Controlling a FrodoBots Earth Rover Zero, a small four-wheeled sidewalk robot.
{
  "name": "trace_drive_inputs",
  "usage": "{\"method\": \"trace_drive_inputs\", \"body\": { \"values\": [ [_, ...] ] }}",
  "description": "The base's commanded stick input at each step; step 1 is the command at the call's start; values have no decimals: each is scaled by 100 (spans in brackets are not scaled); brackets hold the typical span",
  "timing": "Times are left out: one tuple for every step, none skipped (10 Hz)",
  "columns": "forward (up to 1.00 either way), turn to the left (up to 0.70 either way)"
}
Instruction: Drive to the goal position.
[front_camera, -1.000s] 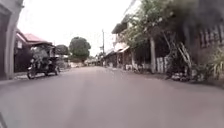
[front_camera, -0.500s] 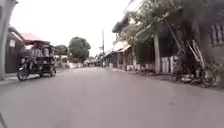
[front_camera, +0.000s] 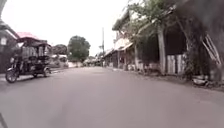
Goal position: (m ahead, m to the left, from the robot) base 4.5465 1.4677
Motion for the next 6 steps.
{"method": "trace_drive_inputs", "body": {
  "values": [
    [100,0],
    [100,0],
    [100,0],
    [100,0],
    [100,0],
    [100,0]
  ]
}}
